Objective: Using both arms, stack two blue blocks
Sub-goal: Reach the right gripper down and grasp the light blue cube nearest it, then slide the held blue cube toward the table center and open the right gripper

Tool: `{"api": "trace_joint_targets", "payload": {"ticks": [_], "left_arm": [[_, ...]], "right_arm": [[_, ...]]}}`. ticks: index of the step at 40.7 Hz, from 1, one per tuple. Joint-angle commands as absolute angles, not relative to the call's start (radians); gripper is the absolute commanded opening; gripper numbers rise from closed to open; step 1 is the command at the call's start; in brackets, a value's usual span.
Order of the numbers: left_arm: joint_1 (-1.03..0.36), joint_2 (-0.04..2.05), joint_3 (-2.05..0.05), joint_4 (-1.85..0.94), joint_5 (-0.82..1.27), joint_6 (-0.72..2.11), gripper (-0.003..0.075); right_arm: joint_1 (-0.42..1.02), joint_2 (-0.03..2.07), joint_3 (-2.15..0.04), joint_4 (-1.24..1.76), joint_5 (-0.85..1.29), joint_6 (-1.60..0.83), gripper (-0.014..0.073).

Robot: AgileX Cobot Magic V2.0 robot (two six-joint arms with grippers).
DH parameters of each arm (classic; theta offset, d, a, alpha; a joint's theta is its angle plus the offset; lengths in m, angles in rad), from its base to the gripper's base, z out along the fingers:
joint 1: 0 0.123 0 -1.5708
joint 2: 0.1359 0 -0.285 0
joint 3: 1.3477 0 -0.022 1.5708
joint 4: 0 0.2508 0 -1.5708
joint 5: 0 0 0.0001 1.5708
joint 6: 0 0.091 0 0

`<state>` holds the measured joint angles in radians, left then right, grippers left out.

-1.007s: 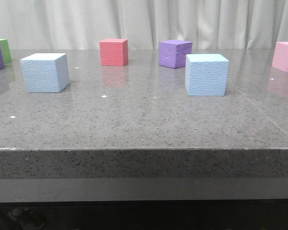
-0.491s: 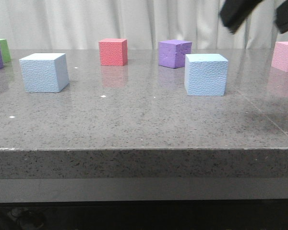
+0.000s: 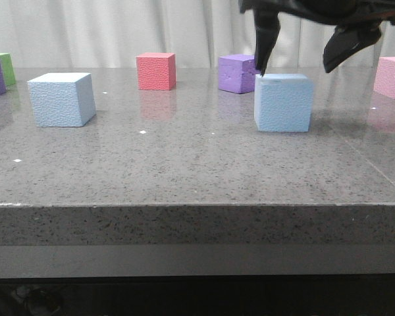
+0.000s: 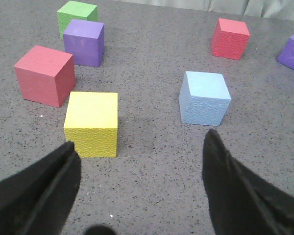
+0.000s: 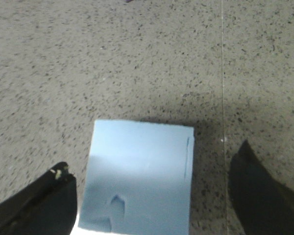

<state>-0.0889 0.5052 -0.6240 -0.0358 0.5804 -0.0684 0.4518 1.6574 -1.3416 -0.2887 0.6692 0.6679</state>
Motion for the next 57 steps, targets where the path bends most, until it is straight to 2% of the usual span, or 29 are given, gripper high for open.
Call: {"api": "trace_joint_targets", "payload": {"ticks": [1, 9, 17, 19, 28, 35, 49, 54, 57], "left_arm": [[-0.087, 0.516, -0.654, -0.039, 0.497, -0.067, 0.0514], [-0.087, 0.516, -0.654, -0.039, 0.497, -0.067, 0.0514], [-0.087, 0.516, -0.654, -0.039, 0.497, -0.067, 0.0514], [-0.087, 0.516, -0.654, -0.039, 0.497, -0.067, 0.0514], [-0.087, 0.516, -0.654, -0.039, 0.497, -0.067, 0.0514], [-0.087, 0.516, -0.654, -0.039, 0.497, -0.067, 0.0514], [-0.087, 0.516, -0.654, -0.039, 0.502, -0.067, 0.0514], [-0.087, 0.516, -0.654, -0.039, 0.504, -0.067, 0.0514], [-0.087, 0.516, -0.654, -0.039, 0.504, -0.067, 0.0514]], "right_arm": [[0.452, 1.659, -1.4, -0.345, 0.617, 0.701, 0.0633], [0.452, 1.732, -1.428, -0.345, 0.615, 0.707, 0.0623], [0.453, 1.729, -1.429, -0.337, 0.602, 0.723, 0.0466], [0.46, 1.722, -1.434, -0.321, 0.606, 0.726, 0.045], [0.566, 1.709, -1.49, -0.316, 0.629, 0.727, 0.045], [0.655, 1.757, -1.572, -0.354, 0.646, 0.822, 0.045], [0.692, 1.913, -1.747, -0.422, 0.736, 0.895, 0.0454], [0.692, 1.924, -1.747, -0.433, 0.736, 0.895, 0.0523], [0.692, 1.927, -1.747, -0.433, 0.727, 0.895, 0.0596]]}}
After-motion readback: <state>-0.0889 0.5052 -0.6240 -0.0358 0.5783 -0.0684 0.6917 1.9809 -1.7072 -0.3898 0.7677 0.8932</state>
